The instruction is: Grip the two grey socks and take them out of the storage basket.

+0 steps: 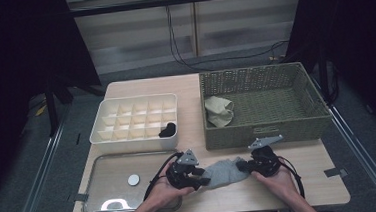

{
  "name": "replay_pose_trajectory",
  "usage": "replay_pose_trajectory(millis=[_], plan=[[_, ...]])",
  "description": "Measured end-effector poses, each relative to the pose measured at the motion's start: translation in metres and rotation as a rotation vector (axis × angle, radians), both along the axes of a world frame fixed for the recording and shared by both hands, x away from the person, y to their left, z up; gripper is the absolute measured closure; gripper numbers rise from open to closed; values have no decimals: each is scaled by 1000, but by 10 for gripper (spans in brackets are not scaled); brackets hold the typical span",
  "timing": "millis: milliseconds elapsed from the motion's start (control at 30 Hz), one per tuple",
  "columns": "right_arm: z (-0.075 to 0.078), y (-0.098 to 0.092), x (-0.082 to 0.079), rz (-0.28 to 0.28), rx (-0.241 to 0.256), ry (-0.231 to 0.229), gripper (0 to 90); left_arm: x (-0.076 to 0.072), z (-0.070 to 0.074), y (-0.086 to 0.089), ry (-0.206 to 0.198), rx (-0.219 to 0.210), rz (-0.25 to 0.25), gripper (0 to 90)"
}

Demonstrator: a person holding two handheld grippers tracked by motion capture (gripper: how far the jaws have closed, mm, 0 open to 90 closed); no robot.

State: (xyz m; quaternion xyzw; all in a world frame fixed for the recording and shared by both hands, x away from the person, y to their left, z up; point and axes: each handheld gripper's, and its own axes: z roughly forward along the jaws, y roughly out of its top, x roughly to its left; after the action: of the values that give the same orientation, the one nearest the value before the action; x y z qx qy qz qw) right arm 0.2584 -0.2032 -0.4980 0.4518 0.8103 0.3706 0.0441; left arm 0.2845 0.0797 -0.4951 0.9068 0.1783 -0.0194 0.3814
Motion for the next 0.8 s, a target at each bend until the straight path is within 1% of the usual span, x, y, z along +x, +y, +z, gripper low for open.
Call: replay_pose_trajectory(millis=[33,100,167,200,300,367,400,433,533,567,633,667,700,733,767,800], plan=[[0,-1,-1,-1,2,-1,898,-1,0,-1,-1,-6,6,559],[0,-4,-4,-1,12,7,894,-1,0,-2,-12,6,-5,547],[0,-7,-6,2,11,9,867,0,-1,-3,-22,6,-11,541],[0,-9,-7,7,14,12,860,-1,-2,-4,-19,-15,1,540],[0,-12,-11,0,19,19,856,1,-2,-5,-34,-9,-17,539],[0,-13,-12,-9,17,17,854,1,-3,-7,-32,-26,-15,532],[1,-13,-13,-12,21,24,855,1,-3,-6,-30,-16,-23,527],[0,-13,-14,-12,18,20,855,1,-3,-7,-30,-16,-23,526],[1,-15,-15,-7,14,19,860,1,-4,-8,-22,-34,-22,522],[1,-16,-16,-14,23,30,859,1,-3,-7,-18,-32,-19,521],[1,-20,-17,-17,29,32,846,2,-3,-8,-11,-28,-27,508],[1,-20,-17,-26,29,35,825,3,-2,-8,-7,-33,-17,504],[2,-21,-17,-22,31,29,793,4,-2,-7,-5,-22,-15,493],[3,-21,-16,-16,31,17,786,5,-2,-6,5,-23,2,467],[5,-22,-16,-8,38,7,783,6,-2,-5,11,-36,9,450],[6,-23,-15,-4,55,-3,776,7,-1,-5,13,-38,13,444]])
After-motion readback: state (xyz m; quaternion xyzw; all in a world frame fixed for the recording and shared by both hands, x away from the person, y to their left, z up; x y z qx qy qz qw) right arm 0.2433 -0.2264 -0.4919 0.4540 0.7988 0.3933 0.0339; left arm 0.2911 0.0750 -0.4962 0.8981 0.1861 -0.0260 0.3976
